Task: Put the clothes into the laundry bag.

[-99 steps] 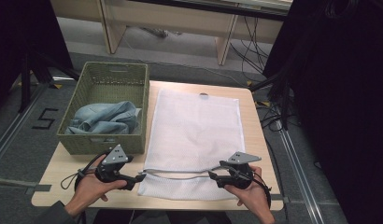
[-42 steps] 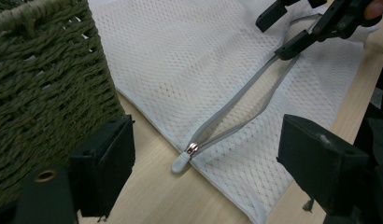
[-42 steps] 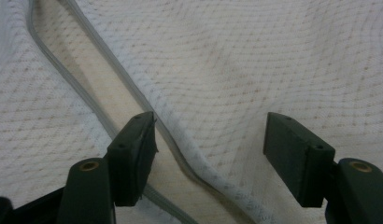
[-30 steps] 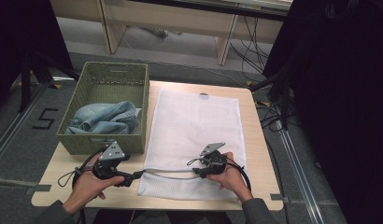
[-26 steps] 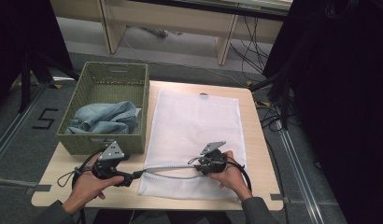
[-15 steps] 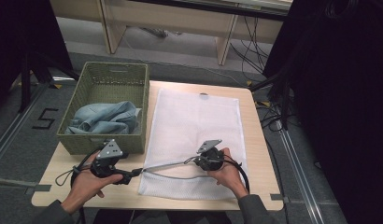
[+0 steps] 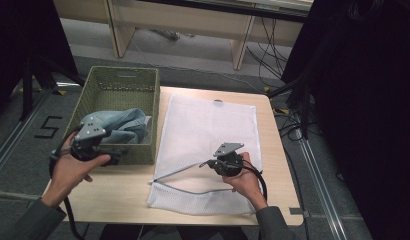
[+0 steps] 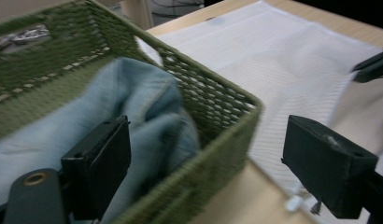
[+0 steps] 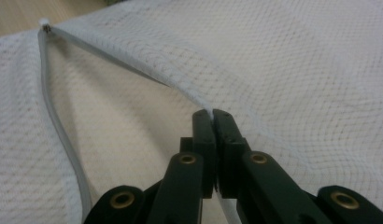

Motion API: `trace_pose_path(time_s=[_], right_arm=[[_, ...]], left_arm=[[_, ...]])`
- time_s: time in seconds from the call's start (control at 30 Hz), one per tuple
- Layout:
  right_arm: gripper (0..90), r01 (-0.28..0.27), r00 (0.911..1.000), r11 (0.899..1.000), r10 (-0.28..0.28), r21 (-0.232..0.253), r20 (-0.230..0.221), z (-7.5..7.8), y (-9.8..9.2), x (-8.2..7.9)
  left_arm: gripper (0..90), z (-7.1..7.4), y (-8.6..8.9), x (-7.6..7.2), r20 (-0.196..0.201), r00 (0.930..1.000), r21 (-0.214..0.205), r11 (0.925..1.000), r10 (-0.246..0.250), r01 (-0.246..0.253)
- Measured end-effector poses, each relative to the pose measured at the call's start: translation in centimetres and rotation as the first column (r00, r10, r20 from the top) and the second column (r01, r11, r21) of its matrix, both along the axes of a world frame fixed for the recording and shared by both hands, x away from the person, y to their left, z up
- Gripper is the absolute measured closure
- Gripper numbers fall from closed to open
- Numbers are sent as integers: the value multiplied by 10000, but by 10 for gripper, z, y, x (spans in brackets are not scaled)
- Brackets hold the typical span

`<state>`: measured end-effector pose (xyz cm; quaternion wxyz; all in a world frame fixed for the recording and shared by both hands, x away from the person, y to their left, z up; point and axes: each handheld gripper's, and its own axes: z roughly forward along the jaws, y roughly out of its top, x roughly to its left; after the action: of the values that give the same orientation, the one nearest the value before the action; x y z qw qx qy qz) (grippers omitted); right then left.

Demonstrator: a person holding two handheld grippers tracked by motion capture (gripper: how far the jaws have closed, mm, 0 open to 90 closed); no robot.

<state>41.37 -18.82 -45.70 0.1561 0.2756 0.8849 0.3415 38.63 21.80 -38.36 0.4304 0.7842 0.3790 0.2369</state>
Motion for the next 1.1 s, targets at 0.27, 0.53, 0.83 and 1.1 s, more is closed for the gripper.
trace_pose_path(time_s=[0.27, 0.53, 0.83, 1.1], right_arm=[[895, 84, 10000, 9996, -85, 258, 49, 14, -2, 5], [894, 117, 9998, 9992, -123, 376, 161, 12, -2, 6], [893, 12, 9998, 9992, -21, 411, 222, 10, -1, 7], [893, -70, 10000, 9995, 70, 295, -9, 13, -4, 7]], left_arm=[[153, 17, 15, 55, -1385, 9883, 1593, 9835, -632, 852], [158, -2, 16, 81, -1951, 9807, 1792, 9828, -84, 441], [147, -17, 4, 106, -2874, 9576, 2797, 9578, 182, 657], [153, -30, -11, 125, -3494, 9369, 3623, 9241, 139, 1214]])
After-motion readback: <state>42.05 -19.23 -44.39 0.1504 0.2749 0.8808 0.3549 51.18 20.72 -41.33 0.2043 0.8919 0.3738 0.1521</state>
